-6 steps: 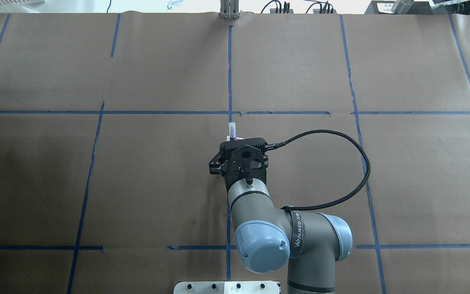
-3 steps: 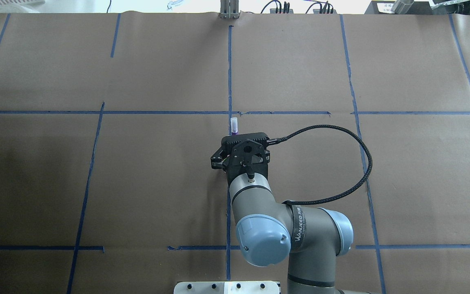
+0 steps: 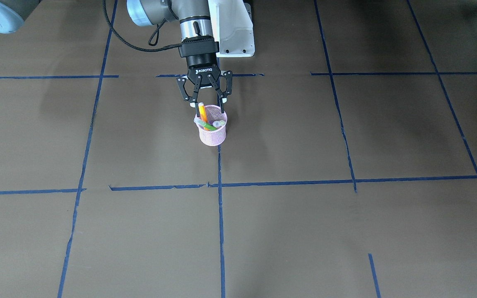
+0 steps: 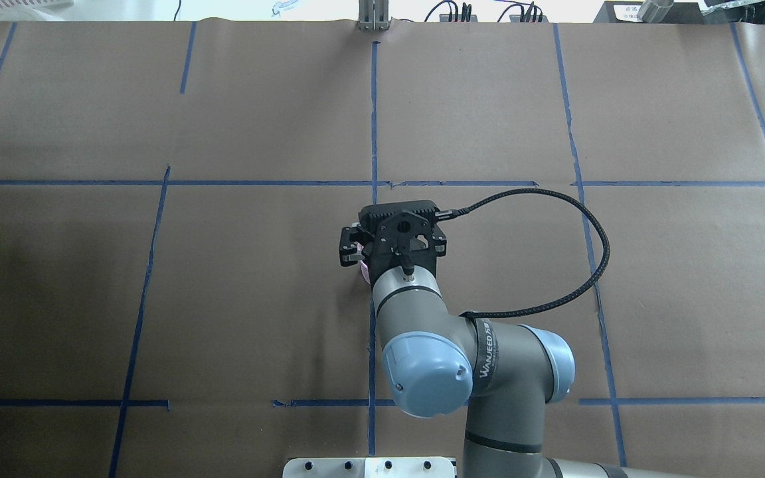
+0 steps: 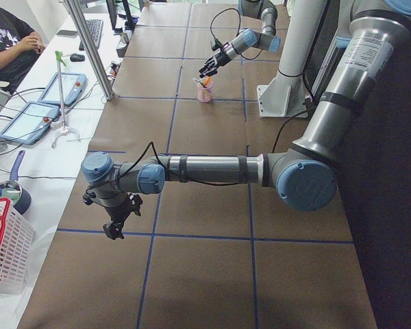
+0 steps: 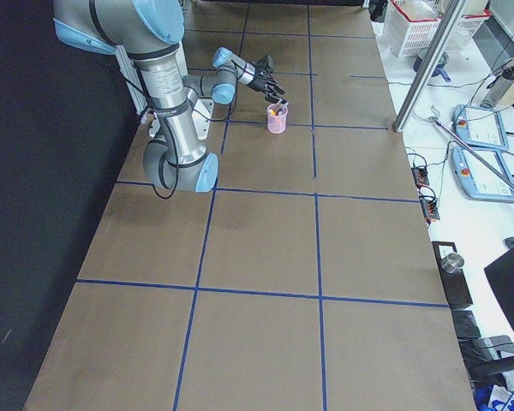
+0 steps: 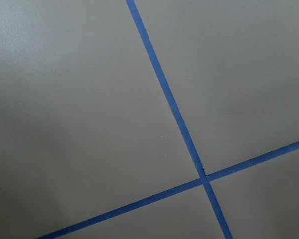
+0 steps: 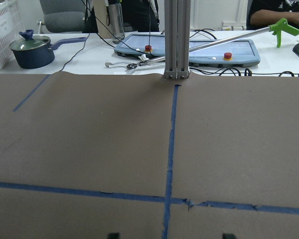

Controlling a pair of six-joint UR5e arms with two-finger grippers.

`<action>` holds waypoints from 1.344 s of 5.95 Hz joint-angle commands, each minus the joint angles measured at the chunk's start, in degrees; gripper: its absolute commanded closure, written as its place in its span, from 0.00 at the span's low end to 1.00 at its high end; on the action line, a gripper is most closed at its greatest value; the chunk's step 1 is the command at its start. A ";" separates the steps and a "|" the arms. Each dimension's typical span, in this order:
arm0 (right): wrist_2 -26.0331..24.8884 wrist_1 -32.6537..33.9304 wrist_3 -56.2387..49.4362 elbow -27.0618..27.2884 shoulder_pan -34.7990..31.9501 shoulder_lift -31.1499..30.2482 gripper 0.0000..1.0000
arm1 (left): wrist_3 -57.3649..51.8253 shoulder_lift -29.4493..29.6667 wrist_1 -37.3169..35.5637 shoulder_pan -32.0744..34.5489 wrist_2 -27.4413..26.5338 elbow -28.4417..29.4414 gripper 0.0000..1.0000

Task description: Collect pens into pen holder

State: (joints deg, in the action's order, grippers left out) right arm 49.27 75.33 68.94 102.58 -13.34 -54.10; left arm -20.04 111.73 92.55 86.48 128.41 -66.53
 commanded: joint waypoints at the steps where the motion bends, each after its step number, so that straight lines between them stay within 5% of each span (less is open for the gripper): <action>1: 9.54 1.03 -4.42 0.95 -4.81 3.21 0.00 | -0.17 0.06 0.08 0.01 0.00 0.00 0.00; 3: 35.93 11.45 -9.57 2.79 -19.27 2.52 0.00 | -0.53 -0.11 0.00 0.27 -0.09 0.00 0.00; 5: 57.78 13.52 -18.97 3.07 -33.53 -3.69 0.00 | -0.62 -0.29 0.08 1.84 0.00 0.53 0.00; 7: 71.61 13.17 -31.96 4.72 -45.22 -16.58 0.00 | -1.40 -5.08 1.04 3.43 0.09 -1.39 0.00; 8: 73.93 12.91 -37.69 4.65 -49.11 -21.61 0.00 | -1.49 -10.26 1.84 3.43 0.00 -6.54 0.00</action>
State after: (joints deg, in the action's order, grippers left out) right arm 119.32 88.44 37.41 106.91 -57.78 -70.14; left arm -21.29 106.08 93.63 89.64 128.48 -69.11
